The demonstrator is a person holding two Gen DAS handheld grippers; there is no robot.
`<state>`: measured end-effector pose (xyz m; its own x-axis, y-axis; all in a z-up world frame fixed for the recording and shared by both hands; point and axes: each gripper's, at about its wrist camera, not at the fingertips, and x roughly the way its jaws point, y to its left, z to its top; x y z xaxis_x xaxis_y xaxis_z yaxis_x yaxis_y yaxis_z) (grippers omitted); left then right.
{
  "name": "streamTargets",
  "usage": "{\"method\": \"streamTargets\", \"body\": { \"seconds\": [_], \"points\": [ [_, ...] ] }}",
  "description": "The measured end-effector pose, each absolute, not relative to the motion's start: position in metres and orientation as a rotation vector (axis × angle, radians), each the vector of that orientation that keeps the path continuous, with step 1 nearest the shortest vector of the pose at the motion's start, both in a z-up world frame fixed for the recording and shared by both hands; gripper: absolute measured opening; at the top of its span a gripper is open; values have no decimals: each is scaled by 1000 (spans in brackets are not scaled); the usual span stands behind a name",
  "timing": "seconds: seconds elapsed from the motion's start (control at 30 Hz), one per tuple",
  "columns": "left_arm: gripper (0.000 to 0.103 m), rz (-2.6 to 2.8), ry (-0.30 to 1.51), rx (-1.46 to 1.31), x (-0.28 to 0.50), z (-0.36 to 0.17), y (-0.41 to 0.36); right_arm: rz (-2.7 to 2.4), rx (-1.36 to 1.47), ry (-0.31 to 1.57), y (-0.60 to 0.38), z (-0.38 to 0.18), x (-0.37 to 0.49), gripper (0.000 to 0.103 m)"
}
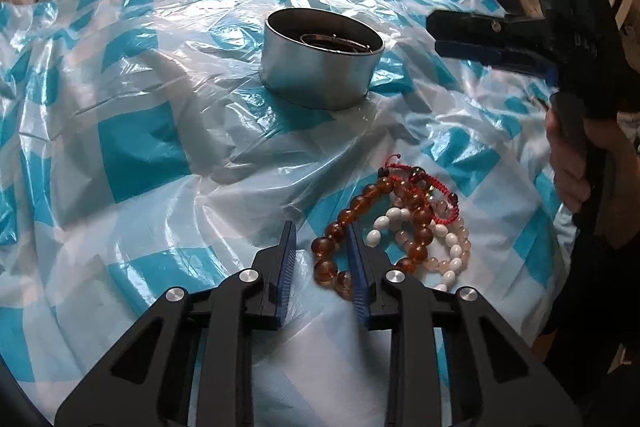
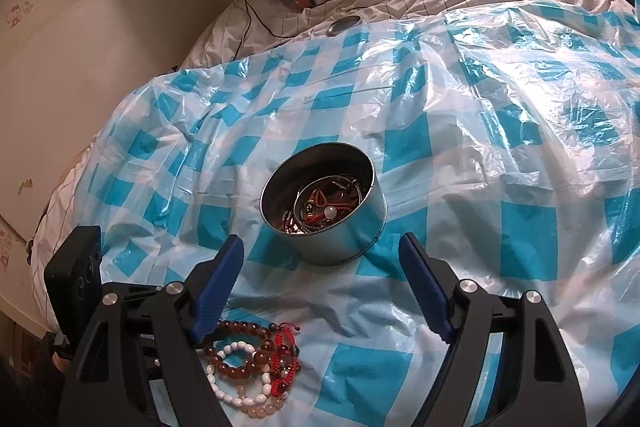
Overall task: Organize jewelry
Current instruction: 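Close the left gripper on the amber bead bracelet in the pile, then grasp the red string bracelet with right while left lifts the amber bracelet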
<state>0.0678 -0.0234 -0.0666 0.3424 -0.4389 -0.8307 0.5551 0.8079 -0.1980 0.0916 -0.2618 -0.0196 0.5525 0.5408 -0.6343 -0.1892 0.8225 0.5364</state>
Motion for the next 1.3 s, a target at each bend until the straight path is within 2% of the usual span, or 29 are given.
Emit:
{"method": "streamTargets", "body": {
  "seconds": [0.17, 0.27, 0.53, 0.57, 0.63, 0.77, 0.87, 0.9, 0.97, 1.03, 1.3],
  "points": [
    [24, -638, 975, 320, 52, -68, -45, 472, 419, 907, -257, -21, 91, 77],
    [11, -617, 970, 319, 55, -66, -42, 501, 369, 935, -248, -21, 89, 77],
    [10, -501, 962, 108, 79, -51, -2, 667, 170, 1058, -210, -38, 66, 75],
    [10, -498, 965, 96, 80, -51, 0, 688, 156, 1075, -205, -43, 62, 72],
    [10, -484, 975, 90, 83, -54, 1, 701, 142, 1102, -200, -51, 58, 59],
    [10, -477, 985, 103, 83, -59, -1, 694, 101, 1118, -192, -56, 55, 53],
    [10, -478, 988, 103, 84, -60, -2, 699, 98, 1116, -191, -56, 53, 30],
    [10, -478, 990, 103, 84, -60, -3, 701, 95, 1116, -191, -56, 53, 17],
    [10, -479, 991, 104, 83, -60, -2, 707, 106, 1109, -193, -54, 53, 7],
    [10, -482, 990, 101, 83, -59, -2, 714, 143, 1097, -199, -50, 54, 3],
    [10, -513, 982, 32, 85, -51, 4, 760, 400, 1023, -235, -33, 63, 3]
  ]
}}
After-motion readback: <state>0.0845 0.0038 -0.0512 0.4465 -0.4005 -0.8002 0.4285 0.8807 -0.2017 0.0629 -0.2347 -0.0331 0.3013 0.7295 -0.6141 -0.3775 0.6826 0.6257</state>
